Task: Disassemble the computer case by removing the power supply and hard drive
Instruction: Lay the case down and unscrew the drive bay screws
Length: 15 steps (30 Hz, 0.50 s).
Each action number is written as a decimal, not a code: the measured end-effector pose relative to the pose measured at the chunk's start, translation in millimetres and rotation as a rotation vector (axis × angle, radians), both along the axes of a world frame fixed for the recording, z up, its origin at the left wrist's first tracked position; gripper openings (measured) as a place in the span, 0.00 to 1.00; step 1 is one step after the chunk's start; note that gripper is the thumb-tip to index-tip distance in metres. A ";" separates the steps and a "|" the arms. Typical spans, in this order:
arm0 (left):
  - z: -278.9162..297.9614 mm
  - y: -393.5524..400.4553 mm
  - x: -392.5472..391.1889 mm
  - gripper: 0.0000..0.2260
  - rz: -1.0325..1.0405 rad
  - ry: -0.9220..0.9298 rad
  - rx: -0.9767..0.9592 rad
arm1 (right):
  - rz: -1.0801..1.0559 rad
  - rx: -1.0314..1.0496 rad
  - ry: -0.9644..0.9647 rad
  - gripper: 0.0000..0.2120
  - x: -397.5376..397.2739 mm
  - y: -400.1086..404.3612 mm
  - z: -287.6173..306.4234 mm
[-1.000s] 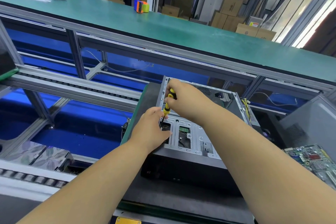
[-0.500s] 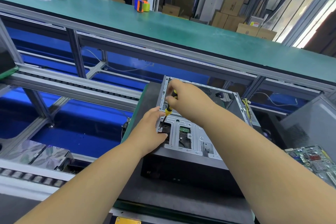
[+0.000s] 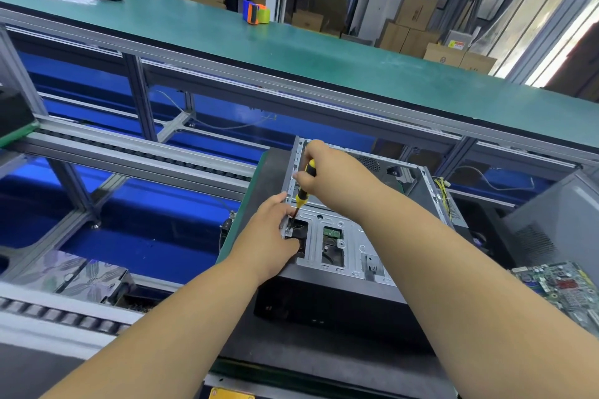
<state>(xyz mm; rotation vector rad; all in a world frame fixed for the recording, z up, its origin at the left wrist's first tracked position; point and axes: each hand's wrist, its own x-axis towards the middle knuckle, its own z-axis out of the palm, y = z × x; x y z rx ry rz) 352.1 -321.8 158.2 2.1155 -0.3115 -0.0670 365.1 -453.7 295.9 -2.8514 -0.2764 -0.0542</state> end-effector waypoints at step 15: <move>0.9 -2.2 -0.1 0.12 0.011 -0.026 -0.010 | -0.001 -0.045 -0.012 0.07 -4.0 -1.2 2.7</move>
